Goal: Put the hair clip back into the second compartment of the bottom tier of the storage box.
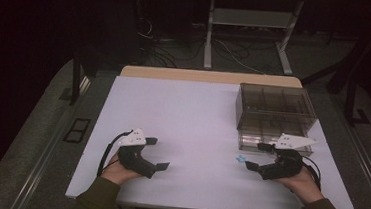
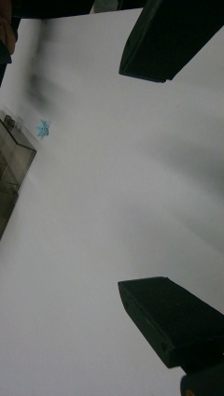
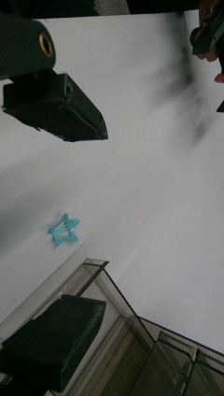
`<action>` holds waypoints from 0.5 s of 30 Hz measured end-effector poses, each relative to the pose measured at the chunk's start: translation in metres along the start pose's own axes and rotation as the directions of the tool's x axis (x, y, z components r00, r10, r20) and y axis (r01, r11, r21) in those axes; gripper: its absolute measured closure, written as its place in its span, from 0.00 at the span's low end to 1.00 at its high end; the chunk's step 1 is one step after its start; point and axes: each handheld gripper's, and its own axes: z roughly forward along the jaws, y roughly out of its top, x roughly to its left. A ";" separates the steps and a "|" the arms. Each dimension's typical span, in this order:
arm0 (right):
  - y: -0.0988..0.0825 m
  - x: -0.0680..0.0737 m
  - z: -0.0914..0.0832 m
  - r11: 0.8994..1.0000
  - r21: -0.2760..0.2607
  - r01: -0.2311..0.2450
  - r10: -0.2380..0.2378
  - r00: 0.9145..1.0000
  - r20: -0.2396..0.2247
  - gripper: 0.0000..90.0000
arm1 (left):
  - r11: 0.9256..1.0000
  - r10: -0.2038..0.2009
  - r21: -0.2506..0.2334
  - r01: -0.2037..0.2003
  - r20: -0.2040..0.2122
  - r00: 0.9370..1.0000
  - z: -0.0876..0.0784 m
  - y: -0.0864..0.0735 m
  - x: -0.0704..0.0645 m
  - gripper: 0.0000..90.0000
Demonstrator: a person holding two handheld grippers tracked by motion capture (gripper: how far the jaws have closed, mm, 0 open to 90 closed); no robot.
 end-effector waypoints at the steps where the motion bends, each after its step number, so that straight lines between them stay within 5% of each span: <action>1: 0.000 0.000 0.000 1.000 0.000 0.000 0.000 1.000 0.000 0.16 | 1.000 0.000 0.002 0.000 0.000 1.000 0.000 0.000 0.000 0.00; 15: 0.011 -0.008 0.009 0.999 0.029 0.015 -0.014 1.000 -0.022 0.19 | 1.000 -0.004 0.003 0.004 0.006 1.000 0.000 0.000 0.000 0.00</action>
